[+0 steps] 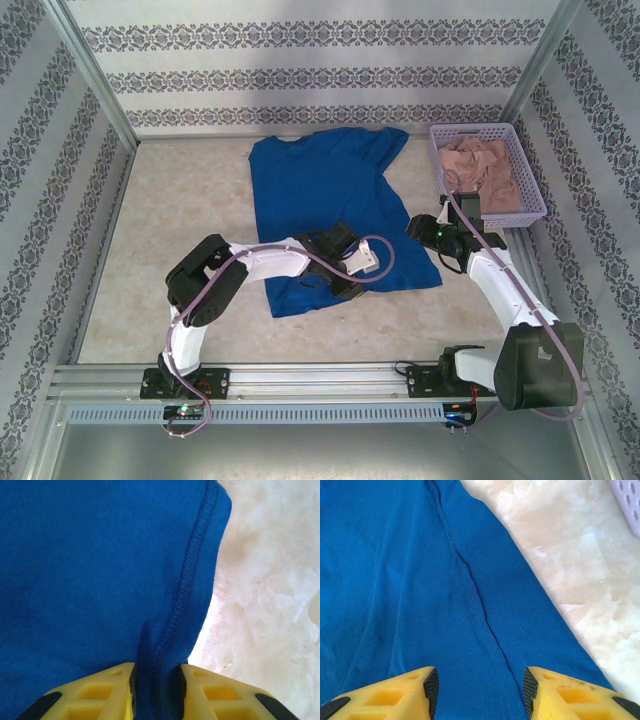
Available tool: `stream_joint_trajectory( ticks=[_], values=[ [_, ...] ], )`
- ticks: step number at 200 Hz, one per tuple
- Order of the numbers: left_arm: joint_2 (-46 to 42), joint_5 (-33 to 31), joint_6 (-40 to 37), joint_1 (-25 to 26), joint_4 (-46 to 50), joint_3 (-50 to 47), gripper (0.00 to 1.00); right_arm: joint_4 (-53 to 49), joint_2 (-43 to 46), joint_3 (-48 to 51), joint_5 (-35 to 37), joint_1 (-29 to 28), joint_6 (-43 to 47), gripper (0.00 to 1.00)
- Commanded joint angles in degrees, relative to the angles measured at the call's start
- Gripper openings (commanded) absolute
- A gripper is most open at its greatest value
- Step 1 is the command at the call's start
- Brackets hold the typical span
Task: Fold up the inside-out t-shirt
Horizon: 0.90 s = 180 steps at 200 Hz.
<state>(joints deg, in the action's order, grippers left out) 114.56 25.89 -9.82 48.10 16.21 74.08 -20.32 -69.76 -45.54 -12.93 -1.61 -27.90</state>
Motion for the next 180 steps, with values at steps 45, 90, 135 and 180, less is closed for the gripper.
stream_joint_trajectory(
  ticks=[45, 90, 135, 180],
  values=[
    [1.8, 2.2, 1.3, -1.5, 1.8, 2.4, 0.1, 0.6, 0.7, 0.6, -1.6, 0.5, 0.1, 0.51],
    [-6.7, -4.2, 12.5, -4.1, -12.8, -5.7, 0.0, -1.4, 4.1, 1.5, -8.7, 0.2, 1.0, 0.51],
    [-13.3, 0.5, 27.2, -10.5, -22.3, -11.4, 0.0, 6.4, 16.9, 11.3, -11.0, -13.4, 7.0, 0.51],
    [-15.4, 5.4, 32.3, -13.5, -18.9, -7.5, 0.0, 28.4, 14.2, 22.1, 0.5, -32.4, 13.5, 0.4]
  ],
)
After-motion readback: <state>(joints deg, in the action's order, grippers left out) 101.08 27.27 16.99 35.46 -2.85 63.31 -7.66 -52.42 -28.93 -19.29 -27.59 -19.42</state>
